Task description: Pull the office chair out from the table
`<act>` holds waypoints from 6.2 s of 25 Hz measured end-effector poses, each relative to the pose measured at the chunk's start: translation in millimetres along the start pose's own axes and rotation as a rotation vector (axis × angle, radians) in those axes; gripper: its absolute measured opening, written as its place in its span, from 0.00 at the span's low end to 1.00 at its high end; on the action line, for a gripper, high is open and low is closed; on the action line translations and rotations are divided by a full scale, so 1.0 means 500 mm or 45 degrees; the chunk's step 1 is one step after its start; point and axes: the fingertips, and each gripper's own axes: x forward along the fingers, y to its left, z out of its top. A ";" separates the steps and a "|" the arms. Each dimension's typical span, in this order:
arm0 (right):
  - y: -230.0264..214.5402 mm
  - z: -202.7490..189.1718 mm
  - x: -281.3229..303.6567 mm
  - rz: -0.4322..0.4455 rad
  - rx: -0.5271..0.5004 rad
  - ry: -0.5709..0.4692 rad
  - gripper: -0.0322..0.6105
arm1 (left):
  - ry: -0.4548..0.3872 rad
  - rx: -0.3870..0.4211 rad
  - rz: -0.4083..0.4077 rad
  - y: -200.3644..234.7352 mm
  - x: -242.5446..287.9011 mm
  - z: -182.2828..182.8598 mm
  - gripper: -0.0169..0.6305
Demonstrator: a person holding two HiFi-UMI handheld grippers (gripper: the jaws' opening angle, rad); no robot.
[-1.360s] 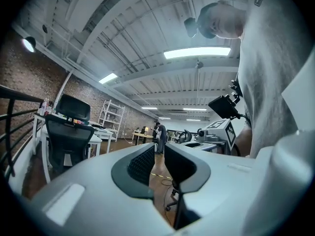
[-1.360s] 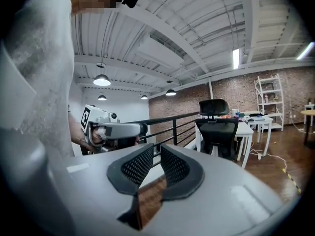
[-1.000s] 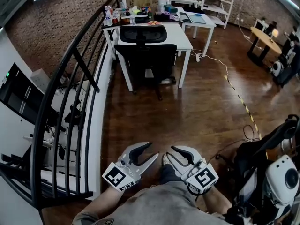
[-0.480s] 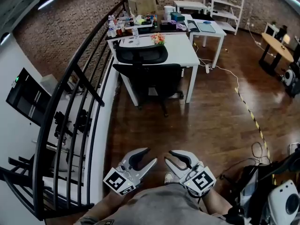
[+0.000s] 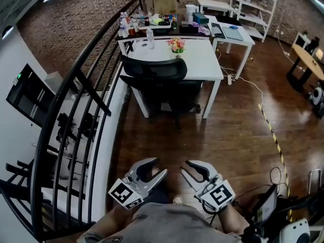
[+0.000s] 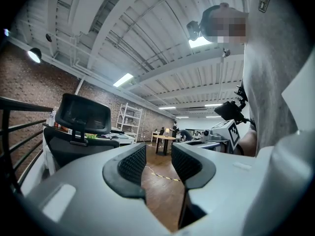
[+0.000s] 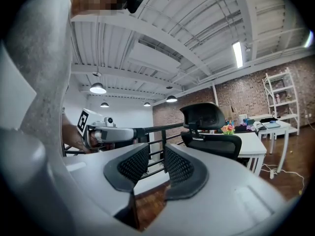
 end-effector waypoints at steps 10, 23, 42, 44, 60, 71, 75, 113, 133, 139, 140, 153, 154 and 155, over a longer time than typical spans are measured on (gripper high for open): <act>-0.174 0.040 0.198 -0.102 -0.040 0.024 0.23 | -0.027 0.016 -0.087 0.249 0.102 0.047 0.25; -0.393 0.104 0.382 -0.338 -0.077 -0.028 0.23 | -0.036 0.081 -0.116 0.563 0.176 0.099 0.25; -0.707 0.123 0.467 -0.330 -0.062 0.075 0.56 | 0.093 0.173 0.142 1.009 0.183 0.131 0.53; -0.714 0.126 0.489 -0.274 -0.079 0.080 0.59 | 0.102 0.193 0.071 1.021 0.205 0.127 0.56; -0.673 0.111 0.612 0.125 -0.156 0.159 0.43 | 0.157 0.133 -0.329 0.975 0.339 0.107 0.59; -0.679 0.103 0.557 0.130 -0.130 0.210 0.44 | 0.139 0.158 -0.369 0.896 0.328 0.107 0.50; -0.659 0.104 0.535 0.140 -0.121 0.212 0.44 | 0.138 0.155 -0.363 0.867 0.317 0.115 0.49; -0.572 0.071 0.424 0.238 -0.039 0.360 0.40 | 0.167 0.092 -0.402 0.728 0.259 0.091 0.45; -0.456 0.054 0.309 0.244 -0.009 0.399 0.39 | 0.178 0.048 -0.468 0.577 0.176 0.088 0.42; -0.410 0.048 0.259 0.264 -0.014 0.396 0.38 | 0.176 0.047 -0.454 0.515 0.148 0.084 0.42; -0.403 0.047 0.249 0.270 -0.017 0.394 0.38 | 0.172 0.049 -0.454 0.504 0.143 0.082 0.42; -0.316 0.033 0.135 0.346 -0.068 0.370 0.36 | 0.157 0.042 -0.371 0.365 0.093 0.074 0.42; -0.310 0.032 0.128 0.347 -0.069 0.369 0.36 | 0.158 0.043 -0.370 0.356 0.090 0.073 0.42; -0.303 0.030 0.121 0.347 -0.068 0.369 0.36 | 0.158 0.042 -0.370 0.347 0.085 0.072 0.42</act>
